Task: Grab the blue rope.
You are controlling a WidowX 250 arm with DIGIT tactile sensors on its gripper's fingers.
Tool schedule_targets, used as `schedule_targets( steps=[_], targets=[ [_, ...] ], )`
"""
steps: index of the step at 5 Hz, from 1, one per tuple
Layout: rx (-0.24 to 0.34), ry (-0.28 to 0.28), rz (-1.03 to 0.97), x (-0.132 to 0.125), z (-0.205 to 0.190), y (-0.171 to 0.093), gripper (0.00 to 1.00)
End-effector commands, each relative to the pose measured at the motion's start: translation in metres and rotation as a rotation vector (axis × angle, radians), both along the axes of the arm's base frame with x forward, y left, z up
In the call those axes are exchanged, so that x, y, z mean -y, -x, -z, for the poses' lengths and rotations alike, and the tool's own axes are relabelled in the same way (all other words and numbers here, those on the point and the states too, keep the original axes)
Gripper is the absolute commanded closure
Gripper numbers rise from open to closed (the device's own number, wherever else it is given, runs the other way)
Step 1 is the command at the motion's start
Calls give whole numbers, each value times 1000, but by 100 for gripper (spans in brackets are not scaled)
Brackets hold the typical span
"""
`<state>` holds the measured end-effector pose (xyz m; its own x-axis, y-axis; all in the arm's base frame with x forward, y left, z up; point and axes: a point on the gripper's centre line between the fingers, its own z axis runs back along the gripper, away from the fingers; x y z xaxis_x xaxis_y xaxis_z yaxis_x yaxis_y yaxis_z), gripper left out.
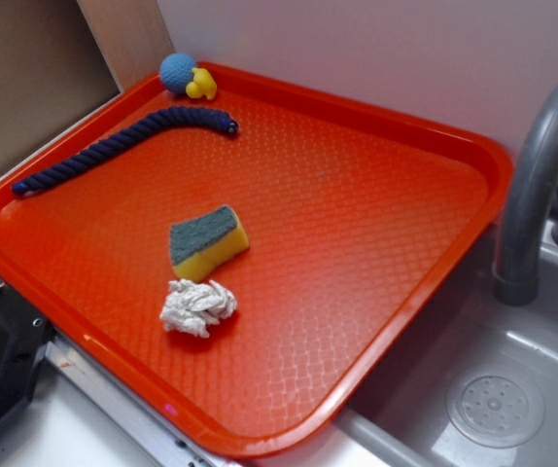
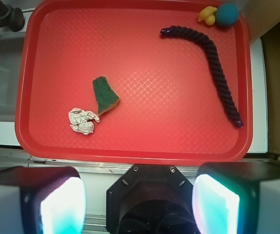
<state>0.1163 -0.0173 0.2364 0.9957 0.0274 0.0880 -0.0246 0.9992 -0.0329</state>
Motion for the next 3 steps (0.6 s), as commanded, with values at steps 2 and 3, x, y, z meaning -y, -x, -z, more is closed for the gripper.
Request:
schedule_targets(
  steps=[2, 3],
  targets=[
    [6, 29, 79, -16, 14, -27, 0],
    [34, 16, 164, -33, 36, -50, 0]
  ],
)
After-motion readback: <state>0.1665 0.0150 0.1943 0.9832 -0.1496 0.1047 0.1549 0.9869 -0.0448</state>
